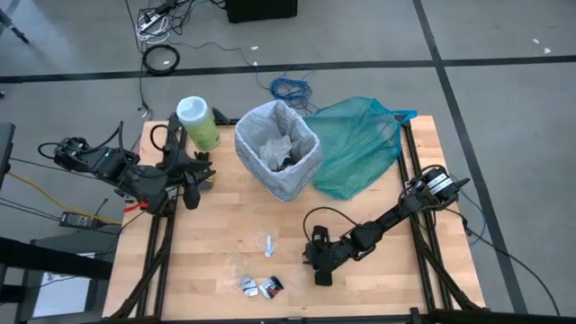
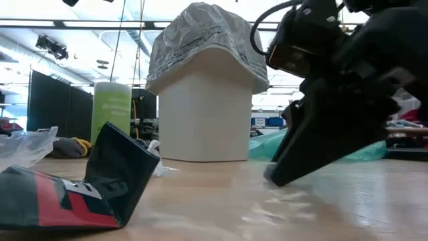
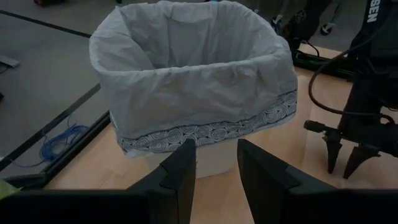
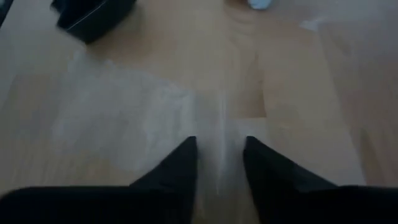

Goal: Place trash/remove bag and relplace
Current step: Put the transparent plastic into the trash bin

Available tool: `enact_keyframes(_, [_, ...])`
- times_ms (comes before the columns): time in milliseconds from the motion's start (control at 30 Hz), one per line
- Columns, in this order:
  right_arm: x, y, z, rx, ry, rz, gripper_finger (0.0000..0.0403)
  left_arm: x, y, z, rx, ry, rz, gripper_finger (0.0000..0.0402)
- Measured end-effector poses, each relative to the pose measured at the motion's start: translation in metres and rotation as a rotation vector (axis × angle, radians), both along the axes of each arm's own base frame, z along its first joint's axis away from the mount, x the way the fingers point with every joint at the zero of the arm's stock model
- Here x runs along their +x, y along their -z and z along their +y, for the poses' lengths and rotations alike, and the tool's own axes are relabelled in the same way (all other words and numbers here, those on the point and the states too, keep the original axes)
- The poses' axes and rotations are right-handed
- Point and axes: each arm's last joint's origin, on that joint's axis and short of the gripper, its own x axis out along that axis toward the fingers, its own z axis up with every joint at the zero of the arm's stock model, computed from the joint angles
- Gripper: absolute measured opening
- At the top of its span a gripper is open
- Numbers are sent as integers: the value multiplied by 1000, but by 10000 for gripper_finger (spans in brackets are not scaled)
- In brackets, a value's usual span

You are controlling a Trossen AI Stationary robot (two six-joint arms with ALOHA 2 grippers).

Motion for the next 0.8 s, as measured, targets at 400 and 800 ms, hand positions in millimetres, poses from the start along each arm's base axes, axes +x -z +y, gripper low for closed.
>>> enact_keyframes(400, [11, -45, -1, 107, 113, 27, 1, 0, 0, 0, 0, 0, 0, 126])
enact_keyframes(800, [30, -240, -20, -60, 135, -320, 0, 0, 0, 0, -3, 2, -5, 126])
